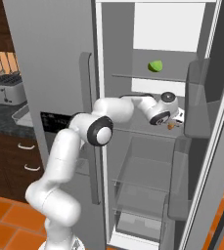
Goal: Place one lemon wedge and one chicken drumstick in each tupperware on the nearby counter, to pack two identical lunches.
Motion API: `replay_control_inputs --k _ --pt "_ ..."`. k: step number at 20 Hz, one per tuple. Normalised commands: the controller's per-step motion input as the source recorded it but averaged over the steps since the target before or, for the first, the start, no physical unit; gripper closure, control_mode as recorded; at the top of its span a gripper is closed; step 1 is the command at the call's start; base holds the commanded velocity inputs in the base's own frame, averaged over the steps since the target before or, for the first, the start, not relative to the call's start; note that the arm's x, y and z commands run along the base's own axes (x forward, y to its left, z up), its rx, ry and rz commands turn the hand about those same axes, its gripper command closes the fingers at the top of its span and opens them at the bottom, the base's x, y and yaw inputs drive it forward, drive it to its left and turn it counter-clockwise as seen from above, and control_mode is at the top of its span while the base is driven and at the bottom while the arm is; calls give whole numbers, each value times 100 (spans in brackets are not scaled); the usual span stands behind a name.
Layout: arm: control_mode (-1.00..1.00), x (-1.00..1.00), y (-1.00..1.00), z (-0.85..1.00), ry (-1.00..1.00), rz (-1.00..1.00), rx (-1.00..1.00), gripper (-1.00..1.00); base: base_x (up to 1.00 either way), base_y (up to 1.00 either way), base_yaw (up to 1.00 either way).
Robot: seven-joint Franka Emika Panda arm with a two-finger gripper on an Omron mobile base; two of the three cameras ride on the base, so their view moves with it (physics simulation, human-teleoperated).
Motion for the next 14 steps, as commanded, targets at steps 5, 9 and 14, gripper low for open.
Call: replay_control_inputs --k 5,9,14 --pt "-100 -67 2 -5 -6 0 0 100 0 0 0" --pt "-100 -100 44 0 -12 -2 0 100 0 0 0" --pt "-100 -97 59 5 -13 -7 0 100 0 0 0"
